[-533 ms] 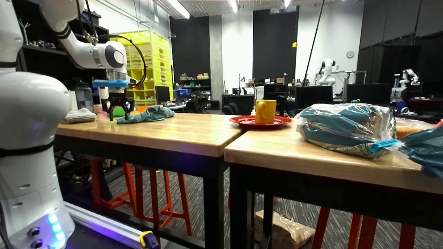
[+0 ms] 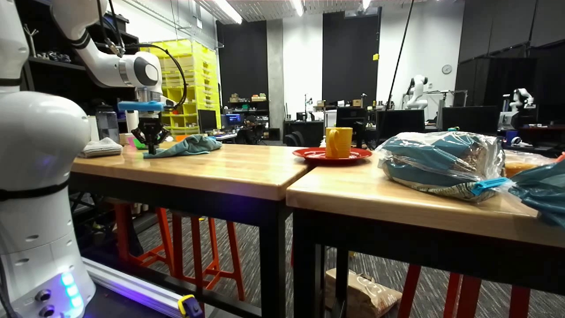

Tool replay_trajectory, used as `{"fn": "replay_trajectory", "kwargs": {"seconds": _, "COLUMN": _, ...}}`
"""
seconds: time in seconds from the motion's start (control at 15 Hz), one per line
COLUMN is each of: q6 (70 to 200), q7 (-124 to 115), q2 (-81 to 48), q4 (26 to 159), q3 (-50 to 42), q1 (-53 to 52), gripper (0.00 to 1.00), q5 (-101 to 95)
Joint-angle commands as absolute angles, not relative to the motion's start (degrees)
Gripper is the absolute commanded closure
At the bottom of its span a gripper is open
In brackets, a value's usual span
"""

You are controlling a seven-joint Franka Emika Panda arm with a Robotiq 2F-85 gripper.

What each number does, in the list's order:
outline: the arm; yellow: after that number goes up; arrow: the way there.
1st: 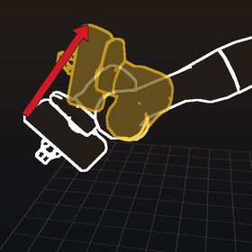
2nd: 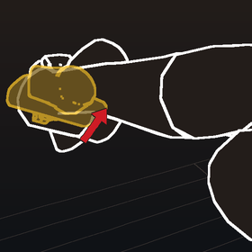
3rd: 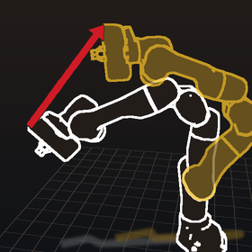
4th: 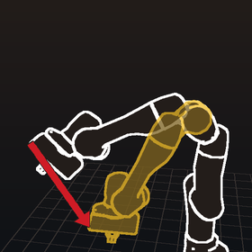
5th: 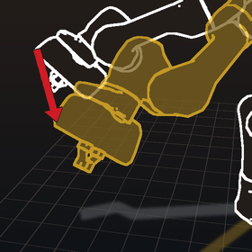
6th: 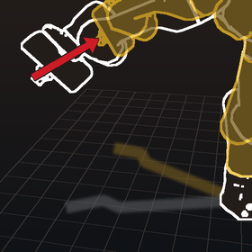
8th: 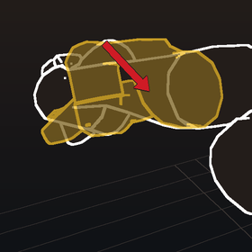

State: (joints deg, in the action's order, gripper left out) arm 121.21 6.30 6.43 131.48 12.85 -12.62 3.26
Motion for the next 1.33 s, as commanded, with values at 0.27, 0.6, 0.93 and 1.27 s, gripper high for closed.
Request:
{"fn": "replay_trajectory", "kwargs": {"seconds": 0.27, "q6": 117.7, "q7": 8.09, "q2": 10.19, "q4": 130.55, "q3": 12.33, "q1": -13.18, "gripper": 1.0, "q5": 7.54}}
{"fn": "replay_trajectory", "kwargs": {"seconds": 0.6, "q6": 117.51, "q7": 9.24, "q2": 9.89, "q4": 128.65, "q3": 12.52, "q1": -13.51, "gripper": 0.57, "q5": 8.89}}
{"fn": "replay_trajectory", "kwargs": {"seconds": 0.93, "q6": 118.17, "q7": 7.62, "q2": 8.06, "q4": 126.98, "q3": 13.11, "q1": -14.02, "gripper": 0.23, "q5": 8.25}}
{"fn": "replay_trajectory", "kwargs": {"seconds": 1.27, "q6": 118.19, "q7": 2.87, "q2": 5.91, "q4": 125.87, "q3": 14.75, "q1": -14.74, "gripper": 0.0, "q5": 5.91}}
